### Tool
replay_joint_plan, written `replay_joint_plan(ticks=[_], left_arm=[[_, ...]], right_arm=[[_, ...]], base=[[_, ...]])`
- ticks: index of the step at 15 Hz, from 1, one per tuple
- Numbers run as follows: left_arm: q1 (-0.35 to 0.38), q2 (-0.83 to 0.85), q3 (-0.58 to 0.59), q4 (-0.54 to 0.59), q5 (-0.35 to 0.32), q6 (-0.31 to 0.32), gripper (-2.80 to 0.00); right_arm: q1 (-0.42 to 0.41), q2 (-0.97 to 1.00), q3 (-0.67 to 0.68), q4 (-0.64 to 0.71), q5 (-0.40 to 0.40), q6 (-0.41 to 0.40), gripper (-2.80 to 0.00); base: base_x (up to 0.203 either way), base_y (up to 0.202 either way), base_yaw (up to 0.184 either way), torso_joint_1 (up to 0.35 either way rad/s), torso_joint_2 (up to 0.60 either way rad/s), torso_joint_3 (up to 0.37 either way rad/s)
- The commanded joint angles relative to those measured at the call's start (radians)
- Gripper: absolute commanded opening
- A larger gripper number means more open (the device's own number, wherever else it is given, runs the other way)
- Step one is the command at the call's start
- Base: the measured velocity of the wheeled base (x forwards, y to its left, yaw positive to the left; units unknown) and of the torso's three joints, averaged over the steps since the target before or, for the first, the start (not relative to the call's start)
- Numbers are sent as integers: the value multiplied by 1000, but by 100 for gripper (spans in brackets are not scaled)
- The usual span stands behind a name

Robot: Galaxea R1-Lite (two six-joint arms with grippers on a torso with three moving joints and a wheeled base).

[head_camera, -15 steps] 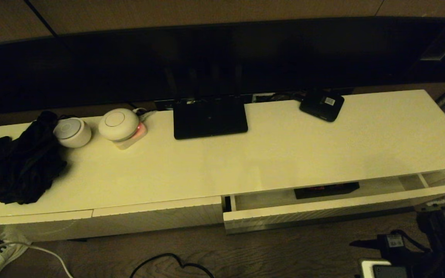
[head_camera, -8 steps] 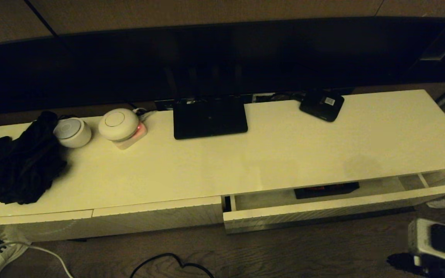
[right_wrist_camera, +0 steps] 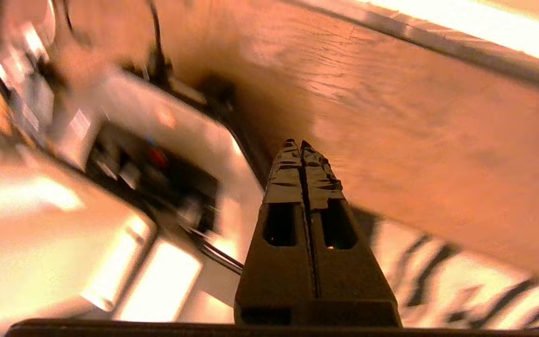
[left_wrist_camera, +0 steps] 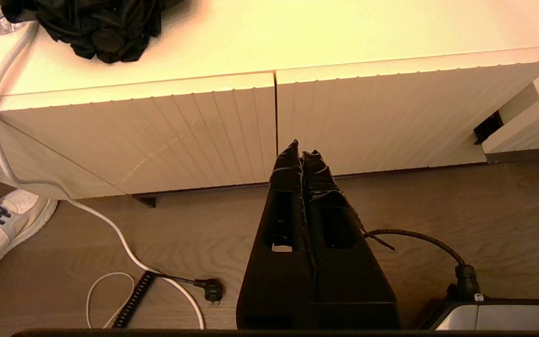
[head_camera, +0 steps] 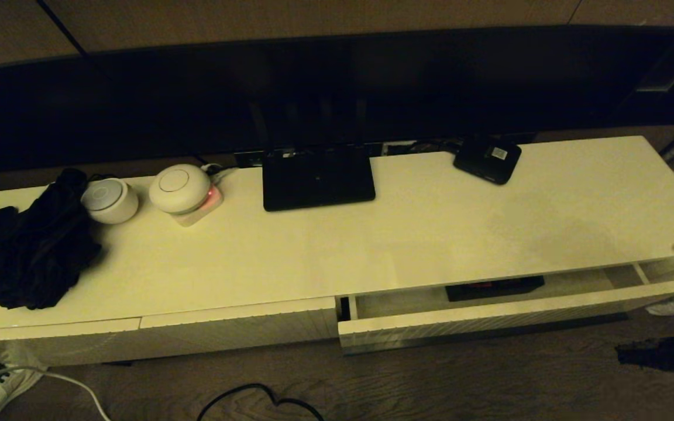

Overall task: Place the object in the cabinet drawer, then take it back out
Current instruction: Open the drawer

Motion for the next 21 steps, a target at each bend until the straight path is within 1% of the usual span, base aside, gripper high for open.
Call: replay_joint_plan(ticks=[1, 3, 5, 6, 8, 9, 11, 13, 15, 17, 18, 21], left_arm=[[0, 0, 3, 0, 1, 0, -280], [0, 0, 3, 0, 1, 0, -280], [0, 0, 3, 0, 0, 0, -280], [0, 0, 3, 0, 1, 0, -280], [0, 0, 3, 0, 1, 0, -280], [0, 0, 3, 0, 1, 0, -280], [0, 0, 3, 0, 1, 0, -280], [0, 0, 3, 0, 0, 0, -280], [0, 0, 3, 0, 1, 0, -280], [0, 0, 3, 0, 1, 0, -280], [0, 0, 3, 0, 0, 0, -280], [0, 0, 3, 0, 1, 0, -280]], right_arm=[[7, 141, -62, -9, -40, 129, -280], [45, 242, -85, -65, -156, 235, -280], [79, 346, -111, -129, -275, 366, -280], [97, 394, -133, -143, -321, 428, -280], [121, 468, -196, -149, -387, 544, -280], [145, 485, -215, -151, -406, 585, -280], [157, 500, -209, -155, -422, 588, -280], [162, 524, -196, -159, -476, 588, -280], [165, 537, -190, -173, -481, 588, -280], [162, 539, -170, -230, -483, 582, -280], [161, 537, -151, -266, -484, 569, -280], [153, 525, -96, -353, -483, 488, -280]], base=[[0, 0, 0, 0, 0, 0], [0, 0, 0, 0, 0, 0], [0, 0, 0, 0, 0, 0], [0, 0, 0, 0, 0, 0], [0, 0, 0, 0, 0, 0], [0, 0, 0, 0, 0, 0], [0, 0, 0, 0, 0, 0], [0, 0, 0, 0, 0, 0], [0, 0, 0, 0, 0, 0], [0, 0, 0, 0, 0, 0], [0, 0, 0, 0, 0, 0], [0, 0, 0, 0, 0, 0]])
